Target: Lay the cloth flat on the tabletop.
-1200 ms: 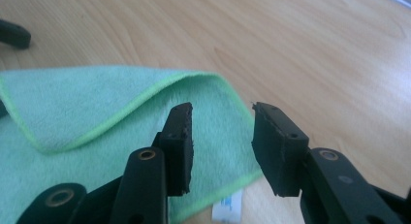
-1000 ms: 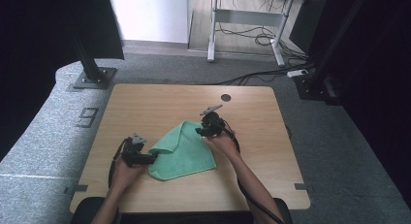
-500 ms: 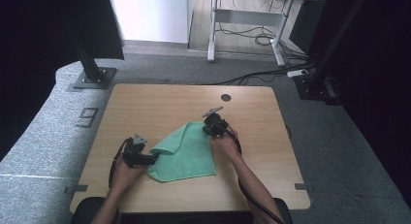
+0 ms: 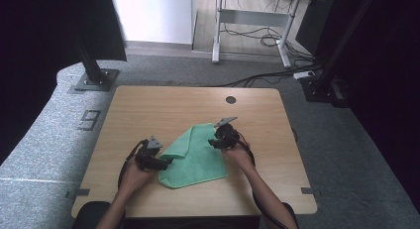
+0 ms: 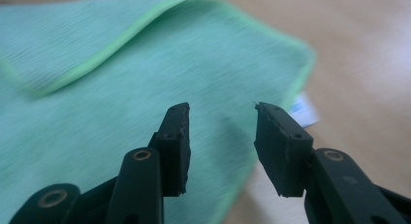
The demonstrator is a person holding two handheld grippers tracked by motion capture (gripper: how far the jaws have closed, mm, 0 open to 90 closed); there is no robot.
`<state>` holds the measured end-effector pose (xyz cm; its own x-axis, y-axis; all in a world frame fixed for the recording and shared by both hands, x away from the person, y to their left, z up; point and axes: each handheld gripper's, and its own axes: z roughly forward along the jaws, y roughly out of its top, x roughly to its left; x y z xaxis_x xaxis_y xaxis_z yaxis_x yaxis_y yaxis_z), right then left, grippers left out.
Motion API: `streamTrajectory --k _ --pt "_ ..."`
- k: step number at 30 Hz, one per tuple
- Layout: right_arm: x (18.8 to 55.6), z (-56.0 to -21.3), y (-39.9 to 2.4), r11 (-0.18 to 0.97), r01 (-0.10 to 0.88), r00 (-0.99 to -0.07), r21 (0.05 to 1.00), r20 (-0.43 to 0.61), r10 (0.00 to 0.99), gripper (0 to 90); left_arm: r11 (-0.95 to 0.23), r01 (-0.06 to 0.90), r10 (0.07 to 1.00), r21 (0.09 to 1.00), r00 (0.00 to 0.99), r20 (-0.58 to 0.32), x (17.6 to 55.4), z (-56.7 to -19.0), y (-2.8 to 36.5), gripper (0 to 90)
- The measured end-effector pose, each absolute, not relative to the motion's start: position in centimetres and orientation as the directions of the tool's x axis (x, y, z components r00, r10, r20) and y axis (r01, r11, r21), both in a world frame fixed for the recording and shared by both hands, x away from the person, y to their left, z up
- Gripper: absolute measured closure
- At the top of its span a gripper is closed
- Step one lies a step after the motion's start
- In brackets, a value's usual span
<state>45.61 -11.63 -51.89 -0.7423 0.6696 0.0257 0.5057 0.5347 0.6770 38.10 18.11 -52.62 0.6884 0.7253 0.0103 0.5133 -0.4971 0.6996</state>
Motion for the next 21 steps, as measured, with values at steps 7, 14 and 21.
streamTrajectory --k 7,14,21 --pt "42.4 -53.1 -11.7 0.547 0.478 -0.777 0.687 0.041 0.628 47.5 -0.573 0.486 0.702 0.659 0.706 0.089 39.4 -53.0 16.2 32.1" --pt "41.5 -54.1 -11.9 0.580 0.449 -0.795 0.680 0.007 0.607 40.7 -0.506 0.534 0.774 0.678 0.628 0.083 42.2 -52.8 17.2 31.0" --pt "41.1 -54.4 -12.2 0.559 0.441 -0.791 0.702 0.009 0.612 38.9 -0.432 0.618 0.857 0.657 0.507 0.087 44.9 -52.9 20.8 29.8"
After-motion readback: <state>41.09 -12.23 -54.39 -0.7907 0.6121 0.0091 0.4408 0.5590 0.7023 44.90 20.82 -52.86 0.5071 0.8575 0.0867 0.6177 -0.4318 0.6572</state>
